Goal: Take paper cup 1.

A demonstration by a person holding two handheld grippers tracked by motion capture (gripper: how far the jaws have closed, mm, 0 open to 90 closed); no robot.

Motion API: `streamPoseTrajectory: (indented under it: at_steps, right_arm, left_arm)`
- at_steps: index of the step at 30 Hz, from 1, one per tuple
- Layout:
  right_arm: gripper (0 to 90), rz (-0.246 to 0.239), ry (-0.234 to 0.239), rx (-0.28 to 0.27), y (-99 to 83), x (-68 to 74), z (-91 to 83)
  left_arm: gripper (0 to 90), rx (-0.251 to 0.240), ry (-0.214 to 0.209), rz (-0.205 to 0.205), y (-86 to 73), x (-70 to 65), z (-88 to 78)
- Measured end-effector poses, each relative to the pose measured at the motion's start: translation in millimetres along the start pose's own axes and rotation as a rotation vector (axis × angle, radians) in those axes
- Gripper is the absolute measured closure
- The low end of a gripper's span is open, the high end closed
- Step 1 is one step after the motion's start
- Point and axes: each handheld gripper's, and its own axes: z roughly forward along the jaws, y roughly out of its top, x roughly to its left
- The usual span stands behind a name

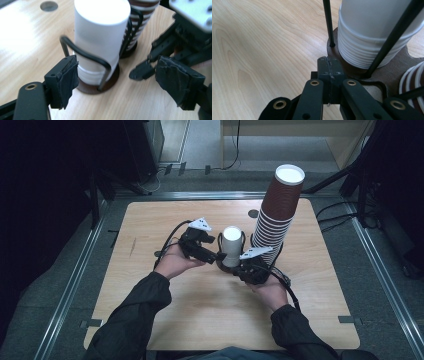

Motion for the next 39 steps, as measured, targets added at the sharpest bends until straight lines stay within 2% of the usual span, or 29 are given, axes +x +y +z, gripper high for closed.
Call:
streamPoseTrajectory:
  at_steps: [2, 5, 10, 17, 21, 22, 25, 30, 32, 39]
  right_arm:
    - [90.0, 0.004, -0.015, -0.002, 0.6, 0.3, 1.1]
    - [90.0, 0.020, -0.029, -0.008, 1.8, -0.7, 1.5]
    - [90.0, 0.039, -0.047, -0.011, 4.0, -1.0, 2.5]
    - [90.0, 0.056, -0.075, -0.029, 7.7, -1.8, 6.3]
    - [90.0, 0.066, -0.077, -0.042, 10.6, -0.9, 7.2]
    - [90.0, 0.050, -0.093, -0.040, 11.3, -0.3, 7.3]
    - [90.0, 0.049, -0.104, -0.043, 12.8, 0.4, 9.4]
    - [89.9, 0.062, -0.107, -0.040, 13.1, -1.0, 13.2]
    - [89.9, 0.063, -0.109, -0.040, 13.2, -0.9, 13.7]
    - [89.9, 0.063, -0.103, -0.042, 13.0, -1.4, 14.8]
  left_arm:
    - [18.8, -0.006, -0.002, 0.005, 5.6, 2.3, 2.5]
    - [18.7, 0.007, 0.001, 0.035, 13.9, 3.6, 6.0]
    - [18.9, 0.025, 0.003, 0.062, 25.6, 6.5, 13.5]
    - [22.0, 0.020, -0.011, 0.080, 34.2, 7.2, 20.2]
    - [24.2, 0.028, -0.008, 0.090, 35.9, 7.1, 23.3]
    - [25.2, 0.025, -0.002, 0.095, 35.7, 7.3, 24.0]
    - [26.8, 0.028, 0.000, 0.092, 35.4, 9.5, 25.6]
    - [28.6, 0.043, 0.001, 0.086, 35.2, 11.8, 30.6]
    - [31.8, 0.038, 0.017, 0.097, 35.2, 11.2, 31.7]
    - [33.4, 0.031, 0.036, 0.107, 36.0, 8.6, 32.1]
